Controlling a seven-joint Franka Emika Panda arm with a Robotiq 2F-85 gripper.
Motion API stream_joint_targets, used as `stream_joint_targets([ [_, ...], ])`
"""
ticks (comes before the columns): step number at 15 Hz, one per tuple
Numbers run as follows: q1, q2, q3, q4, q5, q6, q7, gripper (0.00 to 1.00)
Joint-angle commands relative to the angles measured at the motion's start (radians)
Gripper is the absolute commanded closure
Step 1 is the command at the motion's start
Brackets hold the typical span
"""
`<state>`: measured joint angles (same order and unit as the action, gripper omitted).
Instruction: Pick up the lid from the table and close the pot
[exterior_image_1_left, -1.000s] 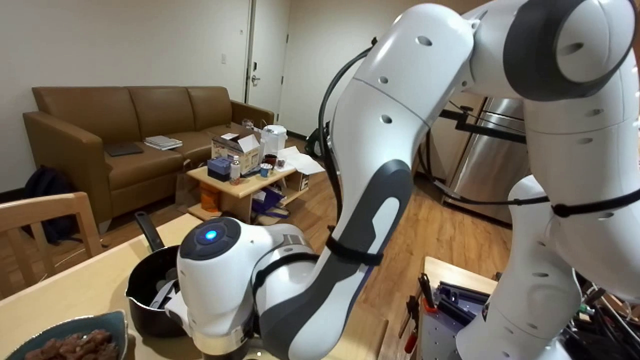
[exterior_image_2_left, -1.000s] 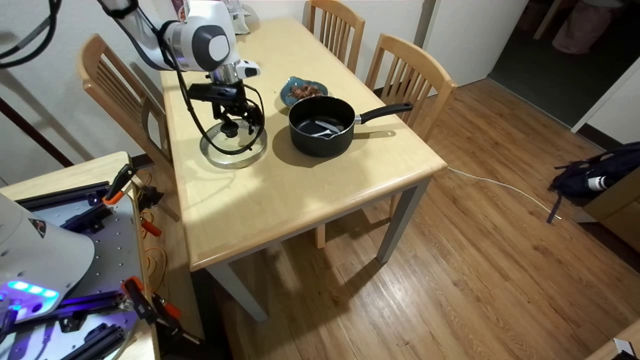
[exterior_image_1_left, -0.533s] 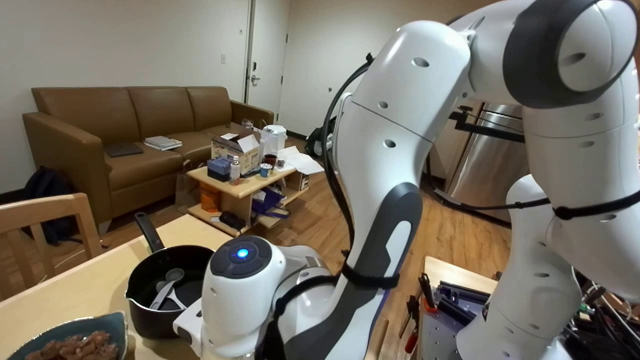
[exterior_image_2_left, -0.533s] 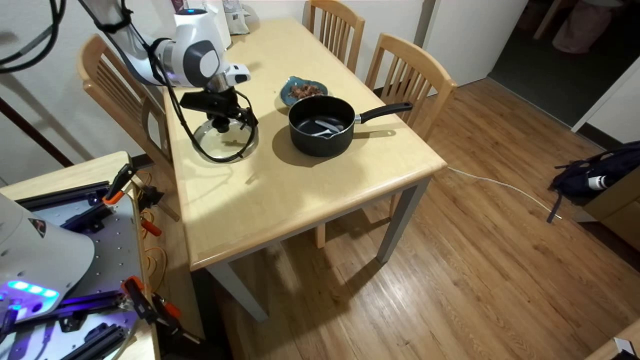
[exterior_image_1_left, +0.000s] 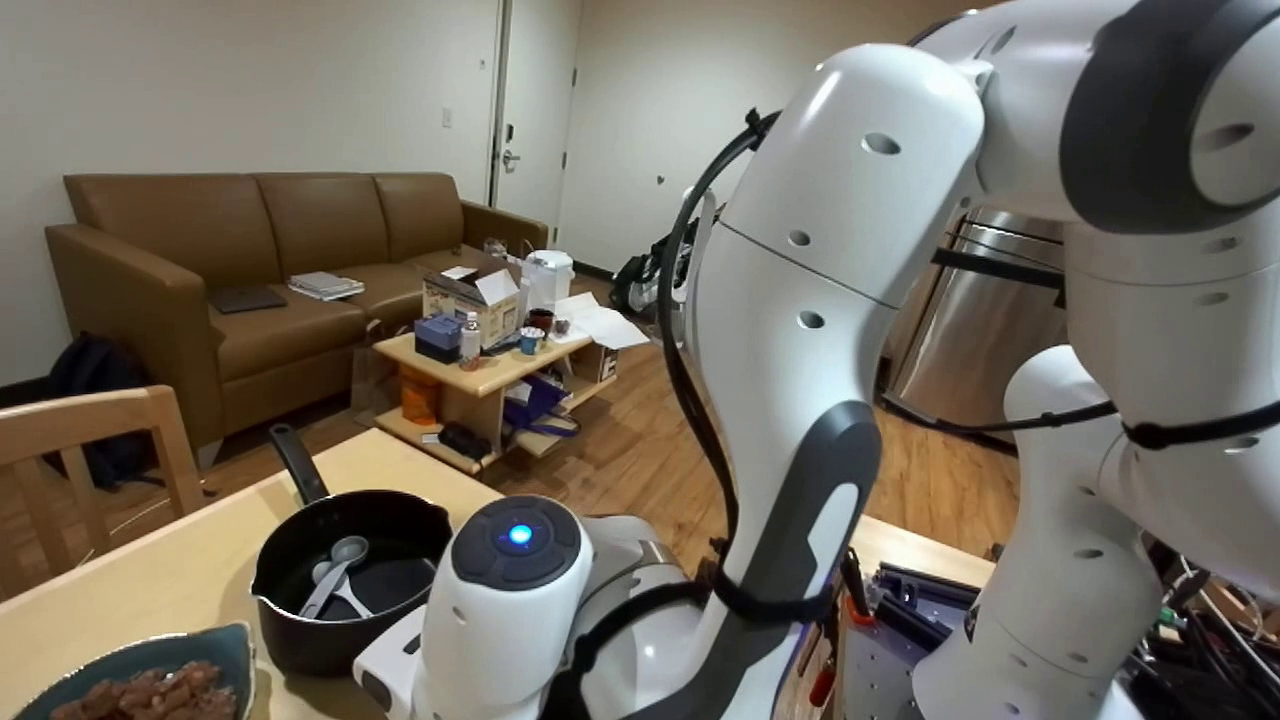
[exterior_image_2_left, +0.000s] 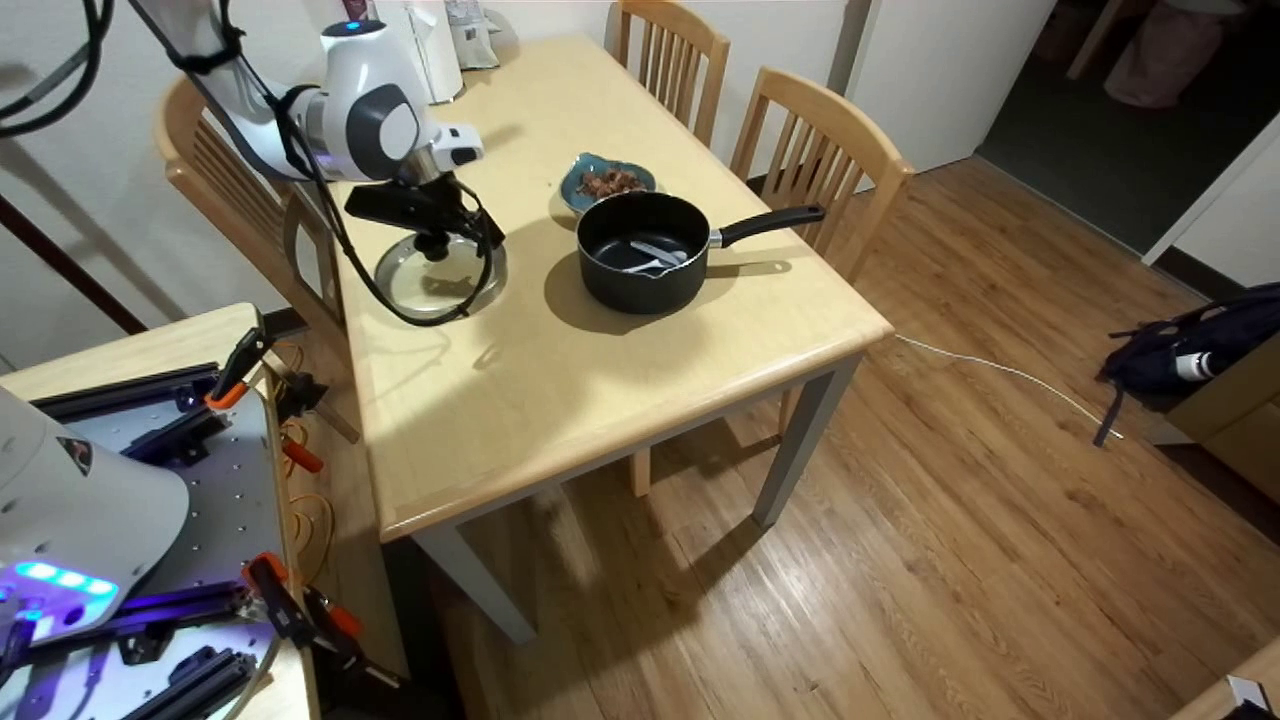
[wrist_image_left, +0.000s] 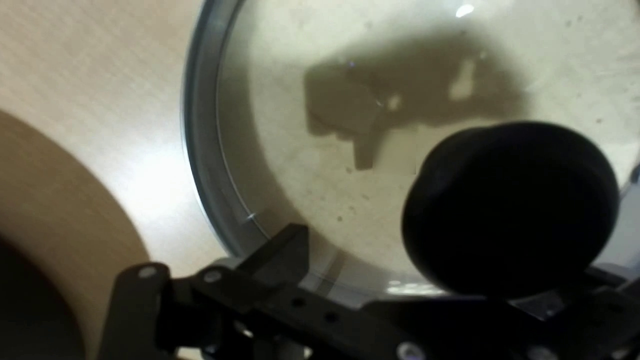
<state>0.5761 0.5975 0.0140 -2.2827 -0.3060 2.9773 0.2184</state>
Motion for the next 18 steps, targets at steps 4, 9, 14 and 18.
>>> stream_joint_targets([
  [4, 0.161, 0.093, -0.04, -0.029, 0.083, 0.045, 0.111, 0.0],
  [9, 0.014, -0.096, 0.086, -0.021, 0.12, -0.128, -0.019, 0.0],
  [14, -0.075, -0.189, 0.139, -0.085, 0.115, -0.167, -0.06, 0.0],
  [18, -0.074, -0.189, 0.142, -0.087, 0.115, -0.167, -0.061, 0.0],
])
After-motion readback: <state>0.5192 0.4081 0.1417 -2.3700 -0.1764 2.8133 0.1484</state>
